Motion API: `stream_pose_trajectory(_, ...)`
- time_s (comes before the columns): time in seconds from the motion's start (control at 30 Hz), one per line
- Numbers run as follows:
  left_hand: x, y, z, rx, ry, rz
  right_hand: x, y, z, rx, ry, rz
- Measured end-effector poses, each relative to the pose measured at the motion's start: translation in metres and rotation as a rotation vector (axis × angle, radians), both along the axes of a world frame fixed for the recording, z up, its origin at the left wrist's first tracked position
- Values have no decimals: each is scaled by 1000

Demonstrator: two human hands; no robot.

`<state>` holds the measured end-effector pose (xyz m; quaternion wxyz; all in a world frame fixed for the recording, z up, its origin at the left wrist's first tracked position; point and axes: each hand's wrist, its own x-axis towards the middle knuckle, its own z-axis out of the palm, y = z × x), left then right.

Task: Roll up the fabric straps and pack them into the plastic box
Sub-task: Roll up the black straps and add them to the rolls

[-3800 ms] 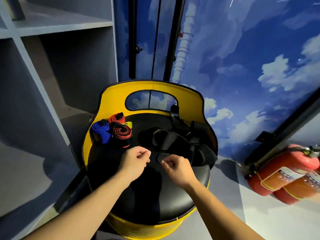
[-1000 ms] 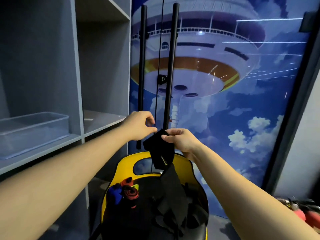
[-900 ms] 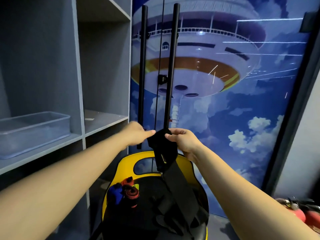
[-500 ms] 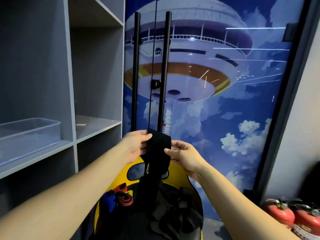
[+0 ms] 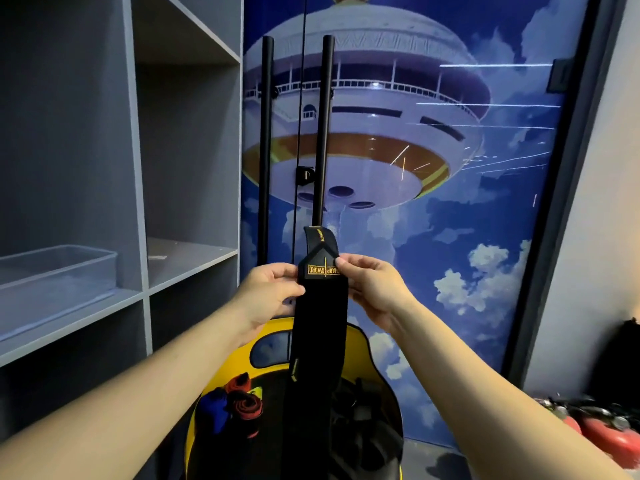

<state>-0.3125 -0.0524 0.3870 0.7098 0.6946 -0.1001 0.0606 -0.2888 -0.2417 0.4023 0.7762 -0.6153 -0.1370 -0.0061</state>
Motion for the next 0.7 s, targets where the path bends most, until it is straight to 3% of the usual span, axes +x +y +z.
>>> stream_pose_trajectory(0.43,-30,-10,21,-25,-137,80,-36,1,-8,-178,-225,-97)
stream_pose_trajectory(0.7,-70,2,30,13,-155,-48,-80,-3,6,-195,-272,8)
